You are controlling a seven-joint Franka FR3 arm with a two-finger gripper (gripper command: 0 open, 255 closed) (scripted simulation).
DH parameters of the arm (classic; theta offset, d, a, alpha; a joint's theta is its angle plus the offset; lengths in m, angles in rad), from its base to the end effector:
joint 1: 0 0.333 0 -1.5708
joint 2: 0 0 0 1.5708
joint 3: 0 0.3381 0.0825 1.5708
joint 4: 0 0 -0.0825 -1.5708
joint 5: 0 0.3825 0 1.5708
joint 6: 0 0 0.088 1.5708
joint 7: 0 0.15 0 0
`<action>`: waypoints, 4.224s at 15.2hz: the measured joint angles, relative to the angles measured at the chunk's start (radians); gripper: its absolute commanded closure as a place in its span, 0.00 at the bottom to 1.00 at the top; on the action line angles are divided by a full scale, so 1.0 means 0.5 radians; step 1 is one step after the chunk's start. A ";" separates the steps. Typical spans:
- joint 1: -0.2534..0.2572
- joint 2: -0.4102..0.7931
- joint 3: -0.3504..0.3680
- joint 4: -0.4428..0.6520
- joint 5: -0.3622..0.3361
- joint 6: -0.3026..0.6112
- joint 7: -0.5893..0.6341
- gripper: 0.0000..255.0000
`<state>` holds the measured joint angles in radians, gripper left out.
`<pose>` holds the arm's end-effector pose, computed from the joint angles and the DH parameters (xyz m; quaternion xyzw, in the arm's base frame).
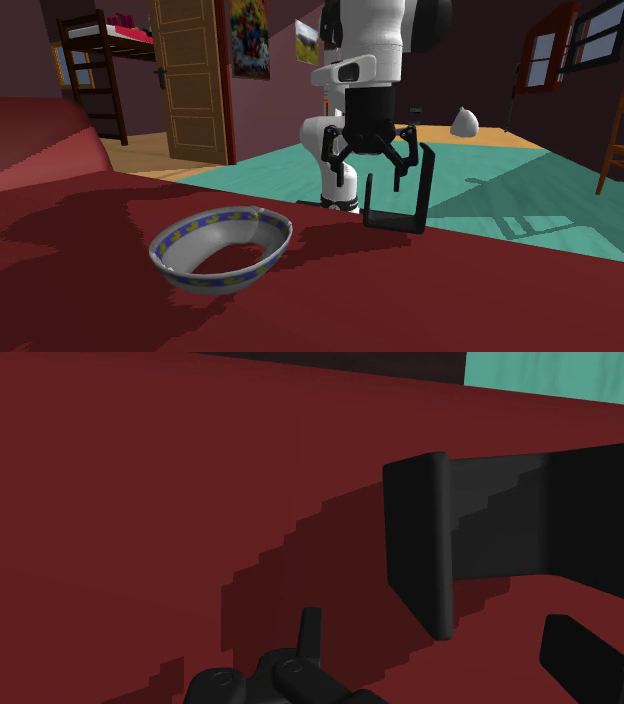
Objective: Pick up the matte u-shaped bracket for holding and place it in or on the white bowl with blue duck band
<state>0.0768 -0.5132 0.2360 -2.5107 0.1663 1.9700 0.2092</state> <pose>0.3511 0.1315 0.4267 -0.9997 -0.0022 0.0216 0.0136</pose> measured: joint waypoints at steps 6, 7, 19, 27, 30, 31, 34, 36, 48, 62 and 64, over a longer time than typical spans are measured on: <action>0.000 0.000 0.000 0.000 0.000 0.000 0.000 1.00; 0.000 0.000 0.000 0.001 0.000 0.001 0.000 1.00; -0.003 -0.034 -0.015 0.137 -0.012 -0.170 0.011 1.00; -0.009 -0.058 -0.036 0.332 -0.028 -0.389 0.020 1.00; -0.014 -0.065 -0.049 0.410 -0.036 -0.474 0.019 1.00; -0.013 -0.068 -0.049 0.430 -0.036 -0.497 0.022 1.00; -0.017 -0.059 -0.056 0.521 -0.043 -0.579 0.027 1.00; -0.027 -0.037 -0.071 0.567 -0.056 -0.604 0.011 1.00; -0.218 0.537 -0.342 1.080 -0.243 -0.573 -0.378 1.00; -0.161 0.181 -0.207 0.555 -0.147 -0.076 -0.059 0.00; -0.160 0.185 -0.204 0.530 -0.145 -0.046 -0.057 0.00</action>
<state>-0.0031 -0.4207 0.1342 -2.2458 0.0936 1.9472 0.1806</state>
